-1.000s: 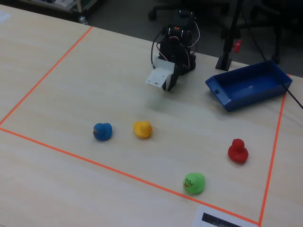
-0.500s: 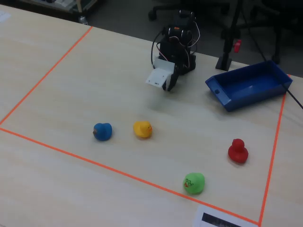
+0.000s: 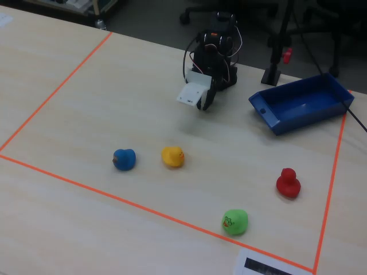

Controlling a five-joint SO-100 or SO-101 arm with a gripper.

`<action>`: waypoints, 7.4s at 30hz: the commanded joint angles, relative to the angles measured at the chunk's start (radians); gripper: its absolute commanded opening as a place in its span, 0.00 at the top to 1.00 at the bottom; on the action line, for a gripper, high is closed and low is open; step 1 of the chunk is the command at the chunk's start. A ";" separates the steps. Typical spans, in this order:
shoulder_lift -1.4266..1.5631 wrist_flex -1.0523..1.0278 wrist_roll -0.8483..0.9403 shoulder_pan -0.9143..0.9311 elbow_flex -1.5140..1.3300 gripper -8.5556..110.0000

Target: Grasp red duck and put it into box.

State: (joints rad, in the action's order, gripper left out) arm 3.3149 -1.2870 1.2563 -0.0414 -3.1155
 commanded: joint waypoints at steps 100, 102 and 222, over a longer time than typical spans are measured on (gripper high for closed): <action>-2.480 0.160 -0.305 -0.612 2.425 0.63; -2.507 0.160 -0.316 -0.617 2.457 0.63; -0.675 0.584 -0.181 -0.210 0.523 0.93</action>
State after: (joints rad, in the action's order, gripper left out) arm 2.4498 -0.7486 1.0569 -0.3053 -2.5142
